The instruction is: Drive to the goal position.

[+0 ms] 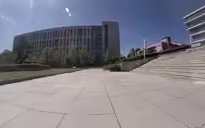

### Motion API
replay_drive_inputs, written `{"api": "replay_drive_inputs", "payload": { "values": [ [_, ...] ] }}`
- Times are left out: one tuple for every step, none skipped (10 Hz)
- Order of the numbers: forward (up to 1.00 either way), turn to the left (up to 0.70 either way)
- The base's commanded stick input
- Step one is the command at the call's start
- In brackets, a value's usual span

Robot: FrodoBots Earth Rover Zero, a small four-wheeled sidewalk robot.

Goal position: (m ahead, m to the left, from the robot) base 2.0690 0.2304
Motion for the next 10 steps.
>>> {"api": "replay_drive_inputs", "payload": {
  "values": [
    [0.70,0.02],
    [0.70,0.01],
    [0.70,0.01],
    [0.70,0.01],
    [0.70,0.03],
    [0.70,0.03],
    [0.70,0.03],
    [0.70,0.01],
    [0.70,0.01],
    [0.70,0.01]
  ]
}}
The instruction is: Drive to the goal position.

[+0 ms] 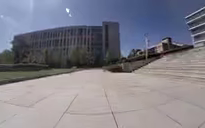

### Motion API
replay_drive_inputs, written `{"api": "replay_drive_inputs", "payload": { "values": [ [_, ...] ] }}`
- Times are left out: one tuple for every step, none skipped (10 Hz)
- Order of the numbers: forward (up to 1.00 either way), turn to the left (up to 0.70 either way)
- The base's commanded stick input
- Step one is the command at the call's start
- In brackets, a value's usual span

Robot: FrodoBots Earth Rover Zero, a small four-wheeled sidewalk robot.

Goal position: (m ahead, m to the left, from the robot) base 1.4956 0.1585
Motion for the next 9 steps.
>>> {"api": "replay_drive_inputs", "payload": {
  "values": [
    [0.70,0.03],
    [0.70,0.02],
    [0.70,0.01],
    [0.70,0.01],
    [0.70,0.01],
    [0.70,0.01],
    [0.70,0.01],
    [0.70,0.01],
    [0.70,0.01]
  ]
}}
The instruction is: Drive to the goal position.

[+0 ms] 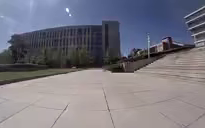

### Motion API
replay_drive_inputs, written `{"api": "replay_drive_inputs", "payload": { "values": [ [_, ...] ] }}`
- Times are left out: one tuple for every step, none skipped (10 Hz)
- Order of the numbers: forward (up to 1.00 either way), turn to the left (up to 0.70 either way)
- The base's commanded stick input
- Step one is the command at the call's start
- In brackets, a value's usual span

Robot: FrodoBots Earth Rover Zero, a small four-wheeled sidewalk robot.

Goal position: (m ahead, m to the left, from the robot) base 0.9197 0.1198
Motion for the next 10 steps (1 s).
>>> {"api": "replay_drive_inputs", "payload": {
  "values": [
    [0.70,0.01],
    [0.70,0.01],
    [0.70,0.01],
    [0.70,0.01],
    [0.70,0.01],
    [0.70,0.01],
    [0.70,0.01],
    [0.70,0.01],
    [0.70,0.01],
    [0.70,0.01]
  ]
}}
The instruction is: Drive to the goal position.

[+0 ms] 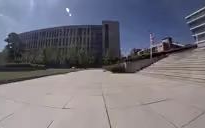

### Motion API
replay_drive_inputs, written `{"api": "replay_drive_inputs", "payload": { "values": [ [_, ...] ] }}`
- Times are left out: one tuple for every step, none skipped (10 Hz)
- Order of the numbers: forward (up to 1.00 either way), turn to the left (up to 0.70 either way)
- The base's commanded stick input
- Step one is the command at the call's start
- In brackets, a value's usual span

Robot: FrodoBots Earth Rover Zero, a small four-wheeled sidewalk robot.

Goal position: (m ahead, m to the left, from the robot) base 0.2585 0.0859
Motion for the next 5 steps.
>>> {"api": "replay_drive_inputs", "payload": {
  "values": [
    [0.70,0.01],
    [0.70,0.01],
    [0.70,0.01],
    [0.70,0.01],
    [0.70,0.01]
  ]
}}
